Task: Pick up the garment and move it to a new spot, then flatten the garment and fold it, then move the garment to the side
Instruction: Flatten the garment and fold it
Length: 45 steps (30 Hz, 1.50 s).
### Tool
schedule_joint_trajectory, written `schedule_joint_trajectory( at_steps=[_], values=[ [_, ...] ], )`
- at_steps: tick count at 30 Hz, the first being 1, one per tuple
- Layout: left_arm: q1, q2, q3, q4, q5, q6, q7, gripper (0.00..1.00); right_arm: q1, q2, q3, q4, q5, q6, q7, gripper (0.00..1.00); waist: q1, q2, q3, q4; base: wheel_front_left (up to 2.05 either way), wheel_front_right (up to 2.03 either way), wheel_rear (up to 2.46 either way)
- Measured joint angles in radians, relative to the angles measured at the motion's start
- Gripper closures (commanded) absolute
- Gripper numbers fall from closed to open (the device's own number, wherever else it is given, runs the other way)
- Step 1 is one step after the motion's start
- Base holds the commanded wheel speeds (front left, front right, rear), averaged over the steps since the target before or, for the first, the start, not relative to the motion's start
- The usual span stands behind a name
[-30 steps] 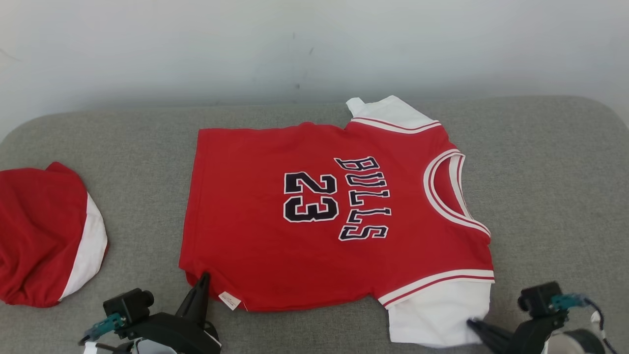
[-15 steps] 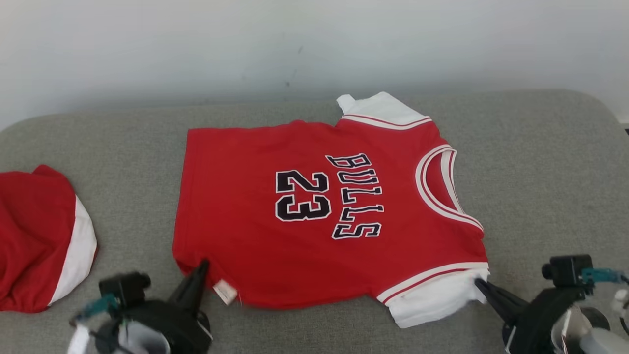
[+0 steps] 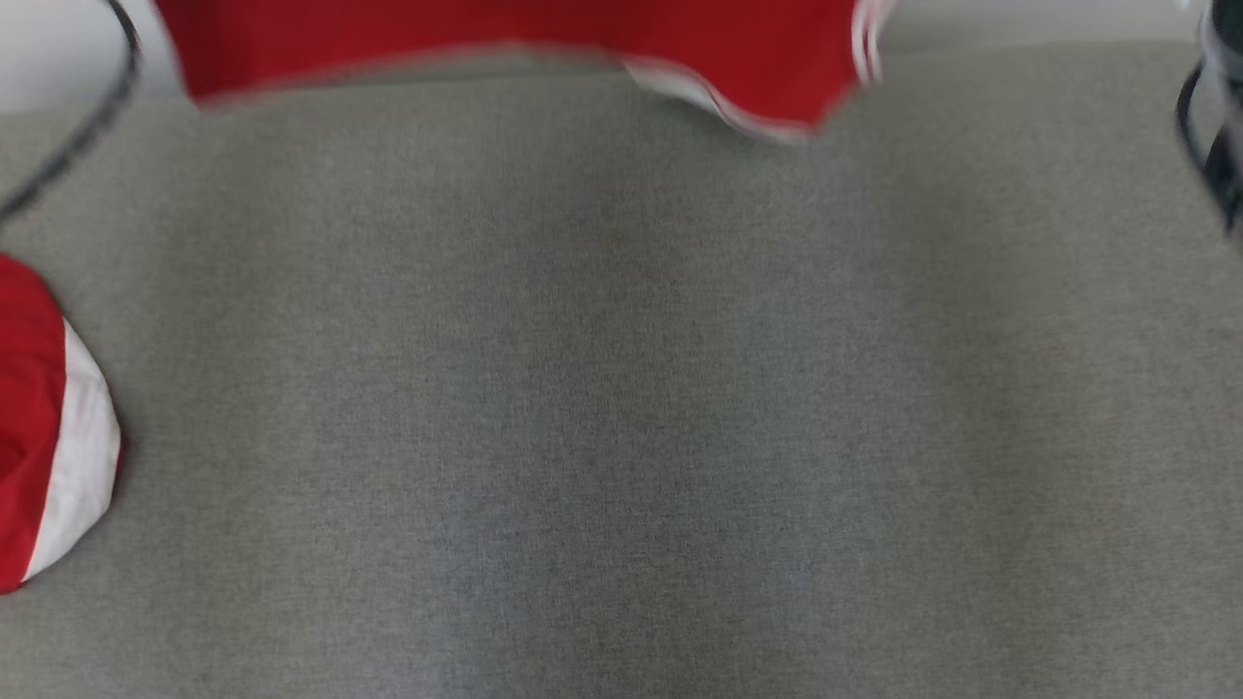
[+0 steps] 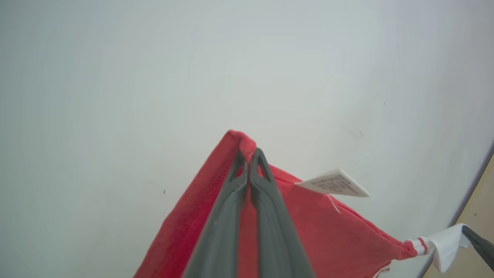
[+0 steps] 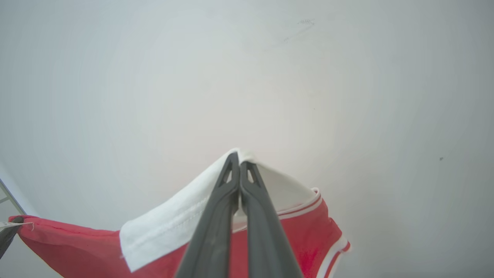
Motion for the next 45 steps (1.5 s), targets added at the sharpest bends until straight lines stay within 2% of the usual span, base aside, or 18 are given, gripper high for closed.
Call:
schedule_joint_trajectory(
  at_steps=[1,3,5,8,11,16,22,30,35,42,45],
  values=[
    [-0.043,0.004,0.013,-0.031,0.003,-0.004,-0.017,1.00,-0.058,0.009,0.000,-0.002,-0.007,0.002,-0.031,1.00,-0.0001,0.0000,0.014,0.000,0.00,0.00,0.00],
    [-0.086,0.000,0.014,-0.089,0.013,-0.022,-0.043,1.00,-0.147,0.002,0.010,-0.031,-0.009,0.028,-0.079,1.00,-0.0002,-0.0001,0.043,0.000,0.00,0.00,0.00],
    [-0.051,-0.001,0.027,-0.136,0.003,-0.029,-0.057,1.00,-0.149,-0.024,0.031,-0.095,-0.030,0.066,-0.111,1.00,-0.0002,0.0000,0.072,0.003,0.00,0.00,0.00],
    [0.073,-0.006,0.030,-0.108,-0.028,-0.048,-0.085,1.00,-0.040,-0.053,0.058,-0.067,-0.038,0.137,-0.140,1.00,-0.0001,0.0000,0.111,0.010,0.00,0.00,0.00],
    [0.266,-0.020,0.011,-0.048,-0.050,-0.056,-0.108,1.00,0.164,-0.068,0.080,-0.039,-0.035,0.168,-0.179,1.00,0.0004,0.0003,0.130,0.023,0.00,0.00,0.00],
    [0.525,-0.077,-0.048,-0.002,-0.089,-0.066,-0.137,1.00,0.423,-0.076,0.098,-0.017,-0.012,0.178,-0.243,1.00,-0.0005,0.0001,0.104,0.031,0.00,0.00,0.00],
    [0.652,-0.132,-0.116,0.053,-0.078,-0.074,-0.178,1.00,0.689,-0.081,0.160,0.007,0.007,0.194,-0.273,1.00,-0.0005,-0.0001,0.021,0.023,0.00,0.00,0.00],
    [0.767,-0.130,-0.157,0.100,-0.049,-0.075,-0.229,1.00,0.829,-0.143,0.209,0.007,-0.017,0.196,-0.273,1.00,-0.0006,-0.0002,-0.093,0.018,0.00,0.00,0.00],
    [0.831,-0.130,-0.172,0.097,-0.030,-0.075,-0.246,1.00,0.884,-0.161,0.211,-0.013,-0.004,0.196,-0.267,1.00,-0.0006,-0.0002,-0.167,0.015,0.00,0.00,0.00],
    [0.948,-0.137,-0.205,0.095,-0.026,-0.082,-0.251,1.00,1.062,-0.178,0.229,-0.041,0.048,0.195,-0.233,1.00,-0.0006,-0.0003,-0.269,0.016,0.00,0.00,0.00],
    [1.010,-0.133,-0.211,0.093,-0.026,-0.082,-0.251,1.00,1.115,-0.185,0.234,-0.061,0.056,0.184,-0.222,1.00,-0.0006,-0.0003,-0.306,0.017,0.00,0.00,0.00]
  ],
)
